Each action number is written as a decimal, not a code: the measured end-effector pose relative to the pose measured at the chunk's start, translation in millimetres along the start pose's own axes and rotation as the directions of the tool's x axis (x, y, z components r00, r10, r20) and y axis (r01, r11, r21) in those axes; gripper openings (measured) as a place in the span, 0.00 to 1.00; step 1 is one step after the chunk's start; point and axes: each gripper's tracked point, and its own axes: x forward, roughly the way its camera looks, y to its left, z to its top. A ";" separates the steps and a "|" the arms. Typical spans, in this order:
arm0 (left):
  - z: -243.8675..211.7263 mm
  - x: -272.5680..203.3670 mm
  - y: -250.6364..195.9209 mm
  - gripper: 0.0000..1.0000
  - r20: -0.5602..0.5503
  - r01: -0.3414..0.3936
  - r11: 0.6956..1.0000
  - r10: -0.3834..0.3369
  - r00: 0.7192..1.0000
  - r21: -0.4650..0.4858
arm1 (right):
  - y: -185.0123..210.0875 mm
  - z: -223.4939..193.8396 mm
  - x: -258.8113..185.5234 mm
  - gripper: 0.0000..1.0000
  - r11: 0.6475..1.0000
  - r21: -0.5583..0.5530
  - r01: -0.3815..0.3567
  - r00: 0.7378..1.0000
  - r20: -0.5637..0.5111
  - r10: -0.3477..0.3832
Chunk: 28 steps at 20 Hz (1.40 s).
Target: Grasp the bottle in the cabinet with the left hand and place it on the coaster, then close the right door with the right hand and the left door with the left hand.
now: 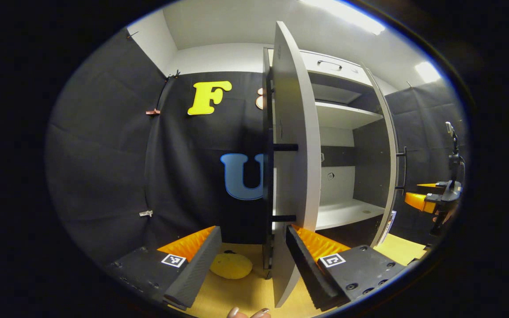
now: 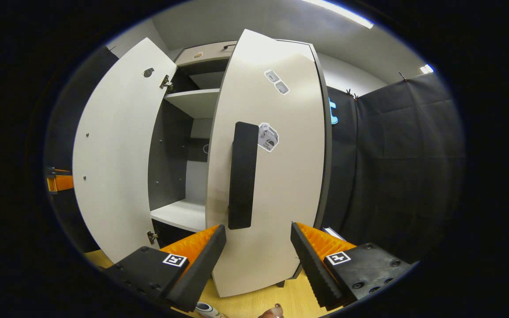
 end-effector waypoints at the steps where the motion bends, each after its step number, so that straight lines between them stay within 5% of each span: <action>1: 0.6 1.3 -1.6 0.94 0.001 0.010 1.000 -0.010 1.000 0.007 | 2.4 -0.7 3.0 0.98 1.000 0.007 -0.003 1.000 -0.004 0.003; 6: 0.1 2.9 -9.4 0.93 0.003 0.057 0.998 -0.057 0.998 0.001 | 16.0 -3.0 8.6 0.98 0.997 0.067 -0.025 0.999 -0.020 0.026; 17: 3.1 31.0 -102.3 0.93 0.029 0.249 0.968 -0.250 0.968 0.030 | -30.9 -8.2 -19.9 0.98 0.995 -0.074 0.063 0.997 -0.030 -0.065; 21: -5.5 53.3 -149.9 0.93 0.028 0.355 0.935 -0.355 0.935 0.005 | -53.7 -0.5 -30.6 0.98 0.989 -0.100 0.110 0.994 -0.013 -0.112; 28: 2.5 76.0 -192.5 0.93 0.087 0.378 0.926 -0.375 0.923 -0.024 | -74.0 7.2 -44.0 0.98 0.983 -0.107 0.148 0.989 0.003 -0.148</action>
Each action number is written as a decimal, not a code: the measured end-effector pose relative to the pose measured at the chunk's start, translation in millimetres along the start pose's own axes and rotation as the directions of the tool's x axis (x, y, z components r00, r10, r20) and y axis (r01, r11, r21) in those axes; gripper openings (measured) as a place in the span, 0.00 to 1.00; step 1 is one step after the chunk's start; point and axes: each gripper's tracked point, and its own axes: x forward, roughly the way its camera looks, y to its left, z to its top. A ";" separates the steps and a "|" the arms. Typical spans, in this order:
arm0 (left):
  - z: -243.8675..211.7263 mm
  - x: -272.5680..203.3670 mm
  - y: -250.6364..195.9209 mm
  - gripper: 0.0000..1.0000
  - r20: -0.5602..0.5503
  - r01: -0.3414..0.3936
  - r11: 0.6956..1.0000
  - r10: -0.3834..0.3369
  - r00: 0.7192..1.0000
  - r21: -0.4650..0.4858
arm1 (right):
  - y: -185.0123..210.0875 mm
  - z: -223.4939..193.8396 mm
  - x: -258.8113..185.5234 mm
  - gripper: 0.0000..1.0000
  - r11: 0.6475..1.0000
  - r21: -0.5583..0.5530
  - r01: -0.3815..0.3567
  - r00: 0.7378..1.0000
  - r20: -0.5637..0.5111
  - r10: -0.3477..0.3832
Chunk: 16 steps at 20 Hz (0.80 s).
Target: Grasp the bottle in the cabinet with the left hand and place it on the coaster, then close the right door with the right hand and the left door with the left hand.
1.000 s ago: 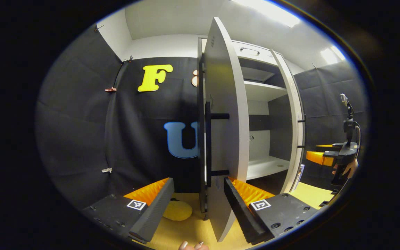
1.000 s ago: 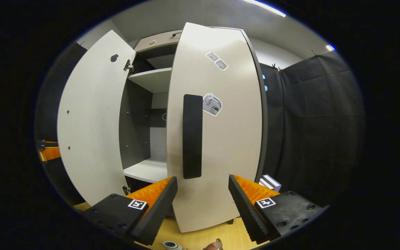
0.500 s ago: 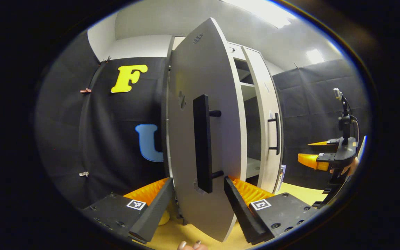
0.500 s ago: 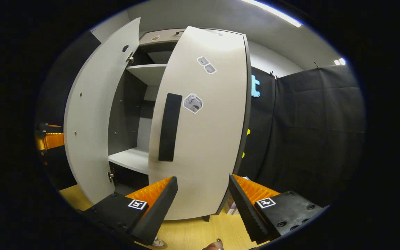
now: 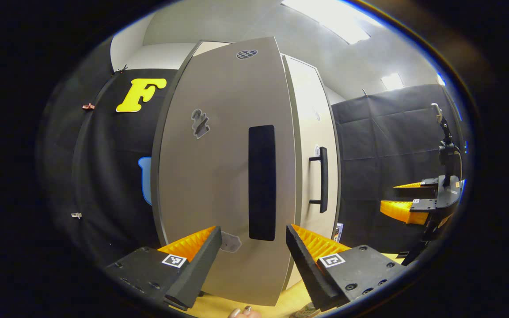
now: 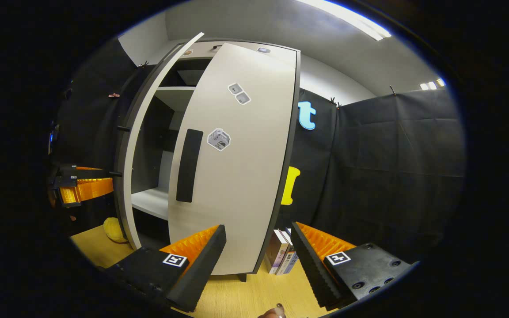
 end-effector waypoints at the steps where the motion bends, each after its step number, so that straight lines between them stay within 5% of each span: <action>1: -0.4 1.1 -2.4 0.93 -0.007 0.006 1.000 -0.006 1.000 0.001 | -1.3 -0.7 -1.2 0.98 1.000 0.005 0.001 1.000 -0.002 -0.001; 16: 11.3 -25.8 -15.7 0.93 -0.002 -0.069 0.997 0.069 0.998 0.031 | 6.9 16.9 -10.9 0.98 0.993 0.089 -0.079 0.996 0.039 0.076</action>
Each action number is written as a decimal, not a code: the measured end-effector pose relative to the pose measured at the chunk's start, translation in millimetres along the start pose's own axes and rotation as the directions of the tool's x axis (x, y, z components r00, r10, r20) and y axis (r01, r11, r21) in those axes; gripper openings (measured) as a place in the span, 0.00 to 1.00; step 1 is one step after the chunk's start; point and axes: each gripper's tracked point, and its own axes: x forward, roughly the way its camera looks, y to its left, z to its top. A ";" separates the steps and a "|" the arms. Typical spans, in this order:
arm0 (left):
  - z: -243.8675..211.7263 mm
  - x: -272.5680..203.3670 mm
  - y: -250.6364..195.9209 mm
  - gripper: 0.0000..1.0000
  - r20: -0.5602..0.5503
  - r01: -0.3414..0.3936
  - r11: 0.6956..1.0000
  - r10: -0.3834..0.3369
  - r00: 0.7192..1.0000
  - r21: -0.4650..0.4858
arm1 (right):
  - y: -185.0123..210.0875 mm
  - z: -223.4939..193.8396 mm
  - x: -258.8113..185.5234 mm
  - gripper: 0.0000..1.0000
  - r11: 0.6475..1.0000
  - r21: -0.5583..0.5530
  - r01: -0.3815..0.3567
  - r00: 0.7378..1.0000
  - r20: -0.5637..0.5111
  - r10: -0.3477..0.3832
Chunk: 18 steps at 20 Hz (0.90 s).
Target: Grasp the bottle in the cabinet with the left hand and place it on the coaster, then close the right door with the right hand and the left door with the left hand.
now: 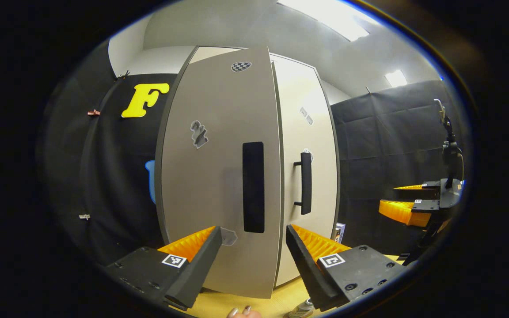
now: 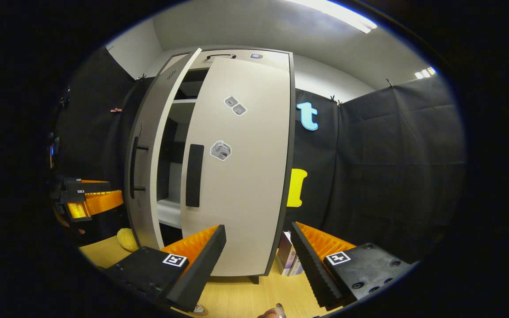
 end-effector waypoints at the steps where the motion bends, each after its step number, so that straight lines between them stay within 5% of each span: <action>1: 0.2 -3.3 -1.3 0.93 -0.001 -0.006 1.000 0.006 1.000 0.003 | 1.9 0.3 -0.9 0.98 1.000 0.002 -0.009 1.000 0.001 0.009; 18: 6.9 -30.1 -4.1 0.93 -0.016 -0.080 0.997 0.080 0.997 -0.006 | 25.0 8.8 -5.5 0.98 0.994 0.023 -0.104 0.995 0.010 0.104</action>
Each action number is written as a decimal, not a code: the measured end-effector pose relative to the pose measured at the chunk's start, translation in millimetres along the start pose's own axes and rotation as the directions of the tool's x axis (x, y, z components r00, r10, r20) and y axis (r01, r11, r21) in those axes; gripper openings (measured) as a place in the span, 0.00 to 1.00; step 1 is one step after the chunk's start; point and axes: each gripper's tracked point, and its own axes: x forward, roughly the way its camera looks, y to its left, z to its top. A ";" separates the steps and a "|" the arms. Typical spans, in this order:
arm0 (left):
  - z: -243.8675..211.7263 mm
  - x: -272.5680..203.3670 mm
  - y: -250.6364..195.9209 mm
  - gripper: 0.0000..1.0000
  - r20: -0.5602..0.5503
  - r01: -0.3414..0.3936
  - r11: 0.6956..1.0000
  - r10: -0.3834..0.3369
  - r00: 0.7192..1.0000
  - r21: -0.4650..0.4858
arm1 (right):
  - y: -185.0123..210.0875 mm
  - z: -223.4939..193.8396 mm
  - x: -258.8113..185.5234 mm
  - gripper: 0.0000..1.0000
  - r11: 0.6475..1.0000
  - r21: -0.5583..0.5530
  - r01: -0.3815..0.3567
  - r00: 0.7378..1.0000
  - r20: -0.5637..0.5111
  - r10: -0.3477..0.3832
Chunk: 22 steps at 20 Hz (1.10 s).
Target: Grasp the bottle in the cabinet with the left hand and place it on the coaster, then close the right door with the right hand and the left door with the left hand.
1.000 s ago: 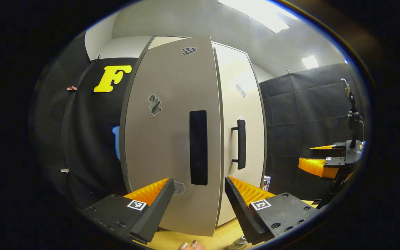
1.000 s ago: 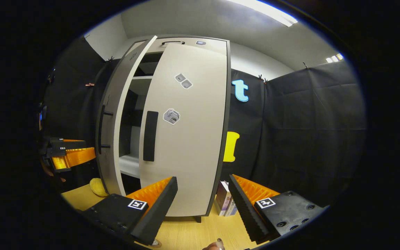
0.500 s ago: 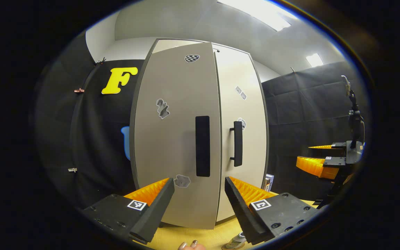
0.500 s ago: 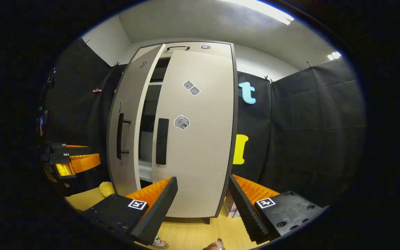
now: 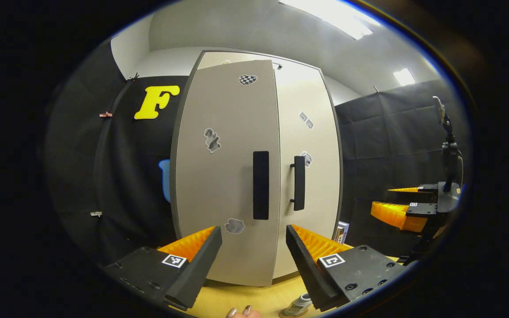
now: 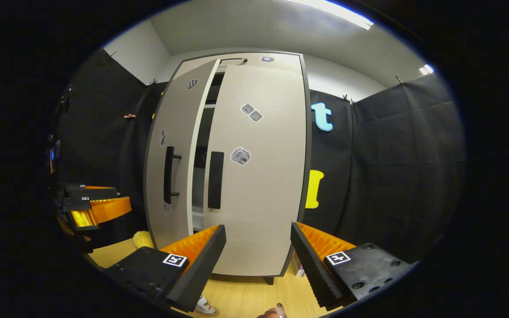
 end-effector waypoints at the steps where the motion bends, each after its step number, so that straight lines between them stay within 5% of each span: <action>1: 1.0 -2.0 1.1 0.93 0.002 -0.008 1.000 0.008 1.000 0.001 | 2.3 1.7 0.2 0.98 1.000 0.000 -0.007 1.000 0.002 0.007; 22: 4.3 -4.7 1.9 0.93 0.007 -0.017 1.000 0.017 1.000 -0.009 | 11.0 10.7 1.1 0.98 1.000 -0.008 -0.028 0.999 0.018 0.028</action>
